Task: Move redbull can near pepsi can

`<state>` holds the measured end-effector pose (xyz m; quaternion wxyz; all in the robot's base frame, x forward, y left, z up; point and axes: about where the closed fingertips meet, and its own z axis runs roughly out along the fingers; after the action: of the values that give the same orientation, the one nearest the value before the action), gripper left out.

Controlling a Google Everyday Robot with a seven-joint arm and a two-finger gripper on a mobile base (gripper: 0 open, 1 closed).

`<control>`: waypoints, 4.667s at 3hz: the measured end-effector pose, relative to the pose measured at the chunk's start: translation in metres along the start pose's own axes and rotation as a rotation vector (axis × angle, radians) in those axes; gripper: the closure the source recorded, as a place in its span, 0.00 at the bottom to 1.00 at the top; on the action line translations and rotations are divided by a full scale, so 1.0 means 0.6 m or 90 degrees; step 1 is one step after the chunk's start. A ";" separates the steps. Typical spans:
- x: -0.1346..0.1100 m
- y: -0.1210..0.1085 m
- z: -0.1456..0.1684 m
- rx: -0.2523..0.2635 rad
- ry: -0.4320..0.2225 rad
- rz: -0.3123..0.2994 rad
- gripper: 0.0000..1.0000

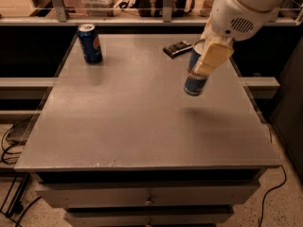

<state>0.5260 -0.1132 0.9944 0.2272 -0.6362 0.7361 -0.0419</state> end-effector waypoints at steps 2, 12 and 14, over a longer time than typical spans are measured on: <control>-0.025 -0.013 0.008 0.015 -0.018 -0.004 1.00; -0.386 -0.192 0.308 -0.059 -0.084 -0.059 0.38; -0.403 -0.179 0.321 -0.085 -0.104 -0.046 0.00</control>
Offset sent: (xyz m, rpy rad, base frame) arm 0.0277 0.0328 0.0027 0.0527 -0.0634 0.0191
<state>0.7202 0.1419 0.9277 0.2418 -0.6776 0.6926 0.0513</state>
